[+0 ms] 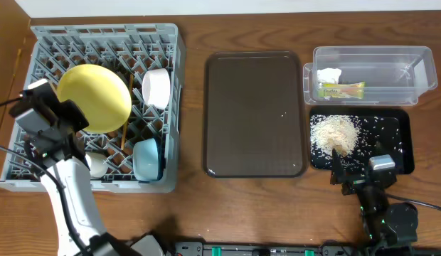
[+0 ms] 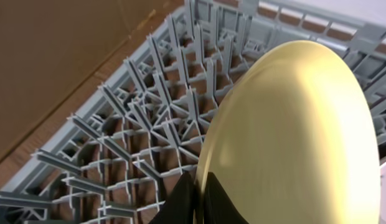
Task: Sort waste into correct bins and load items into the dishwasher
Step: 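Lift the yellow plate with left gripper and stand it upright in the rack, then open the left gripper and withdraw it from the rack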
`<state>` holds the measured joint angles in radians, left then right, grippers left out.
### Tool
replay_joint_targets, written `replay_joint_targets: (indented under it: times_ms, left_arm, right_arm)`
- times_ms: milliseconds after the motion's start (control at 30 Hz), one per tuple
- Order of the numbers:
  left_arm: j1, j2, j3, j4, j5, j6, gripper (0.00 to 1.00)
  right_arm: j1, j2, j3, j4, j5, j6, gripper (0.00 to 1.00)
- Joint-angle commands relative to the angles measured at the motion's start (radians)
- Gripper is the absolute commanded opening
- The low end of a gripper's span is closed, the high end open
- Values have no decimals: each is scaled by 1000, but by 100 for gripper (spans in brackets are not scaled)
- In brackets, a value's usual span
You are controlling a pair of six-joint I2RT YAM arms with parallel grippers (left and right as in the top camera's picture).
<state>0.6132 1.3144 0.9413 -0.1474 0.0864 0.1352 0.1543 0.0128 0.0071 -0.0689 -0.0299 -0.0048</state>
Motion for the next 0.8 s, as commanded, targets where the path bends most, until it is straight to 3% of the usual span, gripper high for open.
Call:
replay_joint_targets:
  times_ms: [0,367,533,767]
  left_arm:
    - [-4,21,10,24,-71,14,7]
    - [-55,18,10,47,-82,56,7]
    - [-151,18,10,45,-265,87,7]
    - [-266,5,10,43,-339,100,8]
  right_arm:
    - [-3,0,-2,-3,-1,8,99]
    - [-3,0,-2,-3,-1,8,99]
    - [-3,0,-2,-3,-1,8,99]
    - [-3,0,-2,-3,-1,8,99]
